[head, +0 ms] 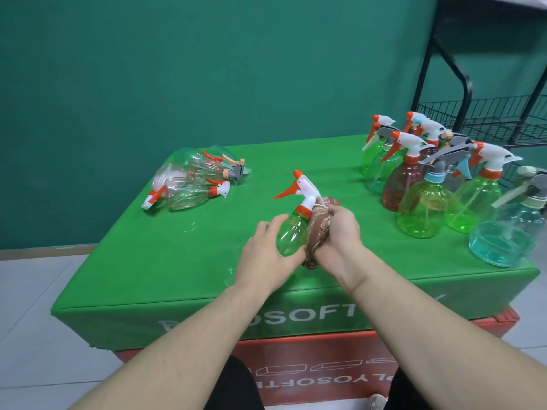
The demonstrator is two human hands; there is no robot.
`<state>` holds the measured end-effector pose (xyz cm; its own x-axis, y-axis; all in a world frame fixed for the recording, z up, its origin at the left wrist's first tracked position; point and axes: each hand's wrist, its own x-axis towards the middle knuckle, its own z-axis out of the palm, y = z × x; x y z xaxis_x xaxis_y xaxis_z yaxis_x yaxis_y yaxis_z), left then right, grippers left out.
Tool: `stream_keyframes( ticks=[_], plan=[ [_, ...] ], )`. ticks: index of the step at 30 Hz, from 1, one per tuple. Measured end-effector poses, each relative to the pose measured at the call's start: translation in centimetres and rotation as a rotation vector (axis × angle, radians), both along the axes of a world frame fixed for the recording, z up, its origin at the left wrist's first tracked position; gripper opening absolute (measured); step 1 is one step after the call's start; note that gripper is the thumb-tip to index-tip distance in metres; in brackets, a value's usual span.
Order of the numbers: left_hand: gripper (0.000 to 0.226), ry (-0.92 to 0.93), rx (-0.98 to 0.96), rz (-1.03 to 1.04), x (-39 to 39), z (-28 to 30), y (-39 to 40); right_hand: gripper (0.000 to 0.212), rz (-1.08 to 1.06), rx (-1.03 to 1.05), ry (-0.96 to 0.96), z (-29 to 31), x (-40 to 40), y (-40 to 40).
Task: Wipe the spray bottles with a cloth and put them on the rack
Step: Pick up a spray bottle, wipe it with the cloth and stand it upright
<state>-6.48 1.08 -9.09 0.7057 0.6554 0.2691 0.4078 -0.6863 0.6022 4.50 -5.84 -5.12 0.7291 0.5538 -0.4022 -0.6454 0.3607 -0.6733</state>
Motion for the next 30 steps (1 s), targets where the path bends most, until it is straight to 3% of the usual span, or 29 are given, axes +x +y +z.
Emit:
stream_keyframes(
  ticks=[12,18,23,30],
  plan=[
    [0.075,0.215,0.145,-0.036,2.5,0.2,0.0,0.019,0.068,-0.101,-0.167,-1.2,-0.5,-1.1],
    [0.075,0.207,0.148,-0.011,3.2,0.1,0.0,0.025,0.035,-0.205,-0.356,-2.1,0.5,-2.4],
    [0.076,0.186,0.156,-0.015,3.2,0.0,-0.1,0.025,0.057,-0.218,-0.343,-1.5,0.5,-2.7],
    [0.073,0.101,0.151,0.018,2.6,-0.4,-0.5,0.037,-0.002,-0.038,-0.049,-0.4,0.9,-2.1]
  ],
)
